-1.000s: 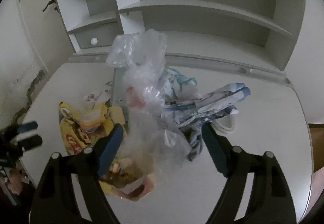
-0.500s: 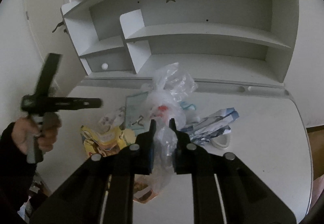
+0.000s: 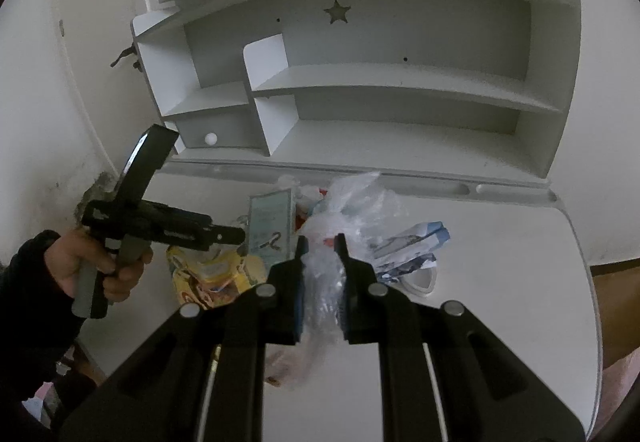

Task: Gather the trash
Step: 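Grasp the clear plastic bag with the right tool while the left tool grasps a white cloth, then carry the bag and cloth to the black bin and release both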

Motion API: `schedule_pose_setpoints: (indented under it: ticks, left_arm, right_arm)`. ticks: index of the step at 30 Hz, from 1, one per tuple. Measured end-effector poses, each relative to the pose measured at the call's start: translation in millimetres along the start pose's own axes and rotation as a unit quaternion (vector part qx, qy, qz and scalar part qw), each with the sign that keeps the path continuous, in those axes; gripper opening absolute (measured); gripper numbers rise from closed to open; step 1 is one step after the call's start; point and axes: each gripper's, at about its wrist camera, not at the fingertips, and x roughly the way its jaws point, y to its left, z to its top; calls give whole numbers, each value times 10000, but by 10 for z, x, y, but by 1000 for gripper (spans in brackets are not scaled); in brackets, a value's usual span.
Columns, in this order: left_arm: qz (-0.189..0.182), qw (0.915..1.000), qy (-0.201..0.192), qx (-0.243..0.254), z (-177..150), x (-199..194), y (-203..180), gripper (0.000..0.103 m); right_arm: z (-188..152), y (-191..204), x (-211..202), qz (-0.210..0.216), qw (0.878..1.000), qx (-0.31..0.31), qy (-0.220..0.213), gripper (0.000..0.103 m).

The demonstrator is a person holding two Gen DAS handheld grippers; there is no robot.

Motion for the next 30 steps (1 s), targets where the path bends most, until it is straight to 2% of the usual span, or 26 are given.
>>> schedule_pose_setpoints:
  ticks: [1, 4, 12, 16, 18, 21, 25, 28, 30]
  left_arm:
    - [-3, 10000, -4, 47, -3, 9, -13, 40]
    - [-48, 9999, -64, -102, -6, -37, -13, 22]
    - [589, 9935, -938, -266, 35, -662, 6, 21]
    - [741, 9892, -1266, 58, 39, -906, -366, 21]
    - [726, 9868, -1409, 322, 12, -983, -672, 21]
    - [360, 9843, -1518, 824, -55, -1031, -1266, 21]
    - [-233, 9774, -1500, 1468, -139, -942, -2093, 21]
    - [-771, 9672, -1373, 1994, -272, -802, -2786, 21]
    - [-1133, 9565, -1258, 2376, -417, -650, -3297, 21]
  right_arm:
    - [13, -4, -55, -51, 10000, -29, -73, 13]
    - [37, -48, -242, -150, 9994, 15, -315, 13]
    - [-4, -349, -810, -552, 9947, 220, -840, 10]
    - [-100, -659, -1145, -878, 9899, 461, -1016, 9]
    - [-179, -852, -1333, -1102, 9859, 629, -1087, 9]
    - [-352, -1142, -1555, -1431, 9797, 878, -1098, 9]
    - [-743, -1665, -1824, -1931, 9659, 1404, -1001, 9]
    - [-1103, -2069, -1988, -2316, 9514, 1841, -858, 9]
    - [-1348, -2297, -2082, -2578, 9402, 2095, -751, 9]
